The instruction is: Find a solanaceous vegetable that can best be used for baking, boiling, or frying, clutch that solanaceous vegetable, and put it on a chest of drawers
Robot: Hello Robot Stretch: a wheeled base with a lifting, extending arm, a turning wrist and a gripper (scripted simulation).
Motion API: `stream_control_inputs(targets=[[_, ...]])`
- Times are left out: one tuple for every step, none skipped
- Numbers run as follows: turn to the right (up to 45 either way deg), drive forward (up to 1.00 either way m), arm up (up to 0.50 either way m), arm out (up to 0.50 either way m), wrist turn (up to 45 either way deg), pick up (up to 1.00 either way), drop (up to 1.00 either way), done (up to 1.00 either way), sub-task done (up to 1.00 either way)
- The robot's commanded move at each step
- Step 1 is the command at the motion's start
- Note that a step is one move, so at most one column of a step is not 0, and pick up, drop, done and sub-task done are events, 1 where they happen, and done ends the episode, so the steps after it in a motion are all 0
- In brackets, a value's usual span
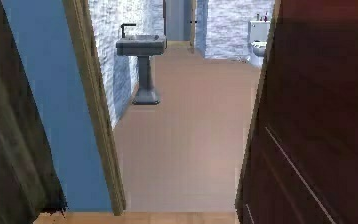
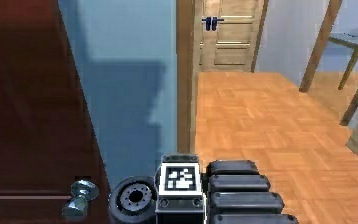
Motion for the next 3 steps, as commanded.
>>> stream_control_inputs(targets=[[3.0, 0.00, 0.00, 0.00, 0.0, 0.00, 0.00, 0.00, 0.00], [0.0, 1.00, 0.00, 0.00, 0.0, 0.00, 0.00, 0.00, 0.00], [0.0, 1.00, 0.00, 0.00, 0.0, 0.00, 0.00, 0.00, 0.00]])
